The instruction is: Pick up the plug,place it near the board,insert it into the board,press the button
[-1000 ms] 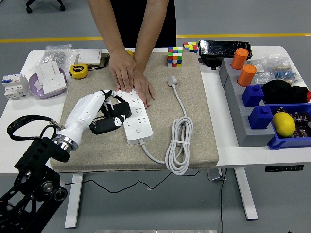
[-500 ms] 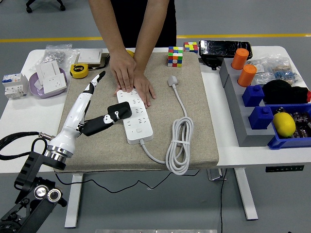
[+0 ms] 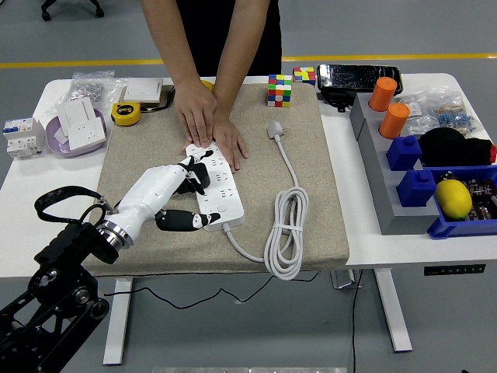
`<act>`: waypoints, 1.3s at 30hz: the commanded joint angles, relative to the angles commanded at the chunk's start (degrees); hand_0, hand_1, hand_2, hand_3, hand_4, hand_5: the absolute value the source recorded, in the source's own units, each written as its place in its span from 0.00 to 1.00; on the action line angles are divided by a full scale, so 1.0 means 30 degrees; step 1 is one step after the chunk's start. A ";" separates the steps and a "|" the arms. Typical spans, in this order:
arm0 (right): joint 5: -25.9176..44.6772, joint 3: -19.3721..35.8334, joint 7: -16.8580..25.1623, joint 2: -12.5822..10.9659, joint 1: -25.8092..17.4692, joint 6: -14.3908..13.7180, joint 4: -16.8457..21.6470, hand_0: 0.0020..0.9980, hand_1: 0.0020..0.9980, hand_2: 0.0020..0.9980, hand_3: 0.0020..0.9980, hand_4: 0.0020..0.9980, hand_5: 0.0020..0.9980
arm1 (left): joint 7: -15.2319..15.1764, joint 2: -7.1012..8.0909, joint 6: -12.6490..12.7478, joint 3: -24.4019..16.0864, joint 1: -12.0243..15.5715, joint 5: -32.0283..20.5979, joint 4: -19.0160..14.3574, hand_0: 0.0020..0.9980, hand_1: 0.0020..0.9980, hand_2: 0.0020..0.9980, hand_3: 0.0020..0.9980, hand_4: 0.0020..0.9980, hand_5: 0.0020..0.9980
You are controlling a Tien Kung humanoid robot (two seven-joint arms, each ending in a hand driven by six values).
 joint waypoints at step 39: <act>-0.0068 0.0128 0.0001 0.0053 0.0069 0.0027 0.0000 0.82 0.75 0.74 0.78 1.00 0.90 | 0.0933 -0.0144 -0.1975 0.2383 -0.1669 0.1335 0.3335 0.14 0.04 0.14 0.79 0.49 0.00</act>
